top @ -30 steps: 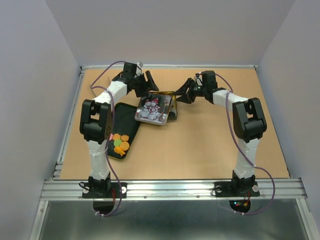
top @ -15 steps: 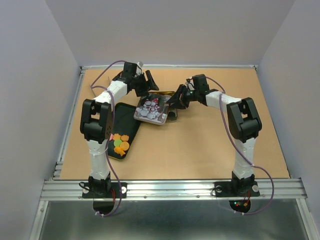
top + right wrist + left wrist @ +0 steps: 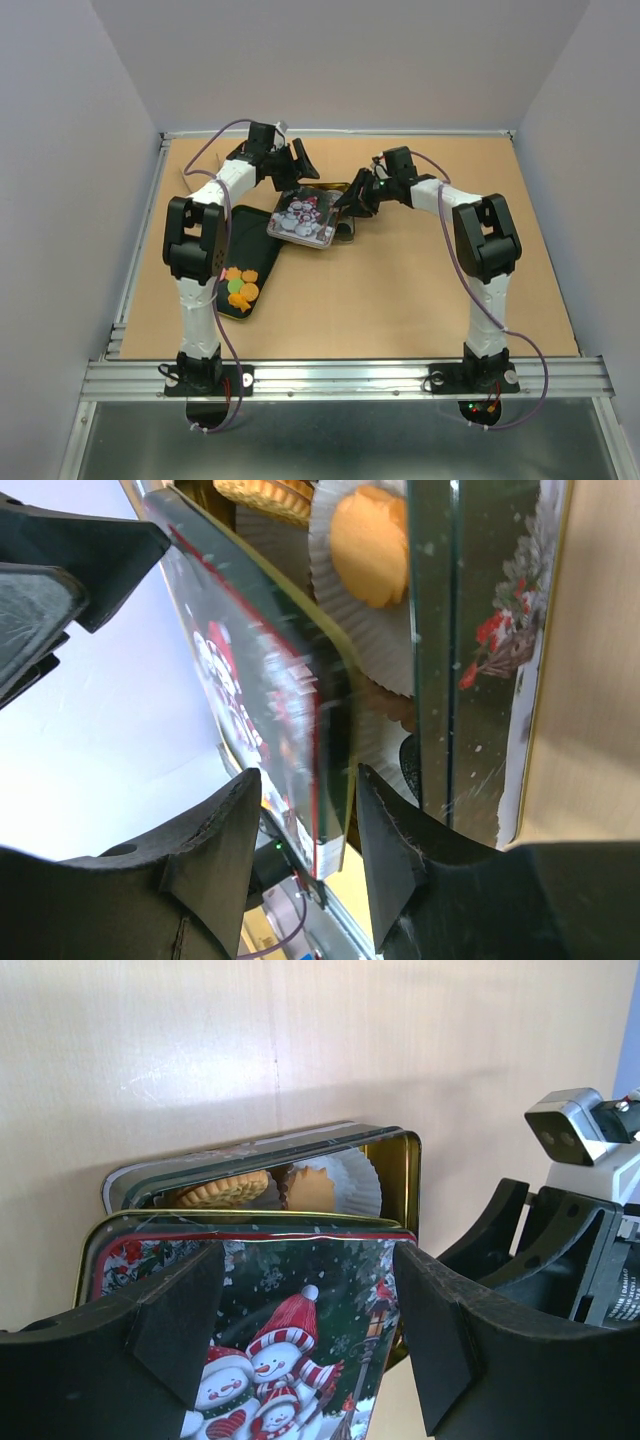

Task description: Pack the cookies

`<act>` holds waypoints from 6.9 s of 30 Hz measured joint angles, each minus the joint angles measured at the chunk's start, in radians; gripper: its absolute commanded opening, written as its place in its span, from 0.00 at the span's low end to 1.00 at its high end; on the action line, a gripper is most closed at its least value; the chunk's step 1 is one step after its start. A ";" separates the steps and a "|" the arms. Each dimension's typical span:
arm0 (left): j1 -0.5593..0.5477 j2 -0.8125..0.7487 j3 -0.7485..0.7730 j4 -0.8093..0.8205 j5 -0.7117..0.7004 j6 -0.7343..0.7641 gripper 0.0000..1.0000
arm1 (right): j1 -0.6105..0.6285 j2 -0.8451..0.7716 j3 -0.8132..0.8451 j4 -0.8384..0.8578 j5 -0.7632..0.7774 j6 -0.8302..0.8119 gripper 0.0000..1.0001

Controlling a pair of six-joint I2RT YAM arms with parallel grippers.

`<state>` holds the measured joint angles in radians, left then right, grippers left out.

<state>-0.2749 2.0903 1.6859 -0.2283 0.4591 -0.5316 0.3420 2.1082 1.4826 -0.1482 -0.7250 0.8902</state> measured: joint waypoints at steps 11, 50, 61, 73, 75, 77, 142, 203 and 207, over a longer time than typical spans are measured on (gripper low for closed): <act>0.000 0.014 0.015 0.000 0.004 0.000 0.79 | 0.002 0.047 0.053 -0.037 0.007 -0.023 0.48; 0.023 0.024 0.038 -0.046 -0.005 0.012 0.89 | 0.013 0.030 0.098 -0.209 0.023 -0.065 0.57; 0.048 -0.022 0.077 -0.062 -0.016 -0.005 0.89 | 0.013 0.013 0.111 -0.279 0.053 -0.105 0.58; 0.128 -0.416 -0.209 -0.196 -0.246 -0.003 0.89 | 0.032 0.013 0.160 -0.302 0.052 -0.140 0.60; 0.159 -0.488 -0.301 -0.184 -0.278 -0.003 0.89 | 0.042 0.013 0.183 -0.306 0.051 -0.146 0.61; 0.199 -0.554 -0.401 -0.200 -0.311 -0.005 0.89 | 0.062 0.013 0.207 -0.309 0.046 -0.153 0.61; 0.349 -0.412 -0.698 0.042 -0.302 0.150 0.86 | 0.465 0.078 0.054 0.136 0.407 0.217 0.68; 0.348 -0.553 -0.666 -0.113 -0.249 0.127 0.86 | 0.484 0.045 0.171 0.012 0.455 0.167 0.00; 0.348 -0.554 -0.666 -0.125 -0.250 0.124 0.87 | 0.484 0.045 0.205 0.013 0.454 0.154 0.00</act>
<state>0.0731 1.5360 1.0203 -0.3531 0.2092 -0.4076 0.8261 2.1529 1.6878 -0.1356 -0.2707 1.0447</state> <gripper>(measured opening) 0.865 0.147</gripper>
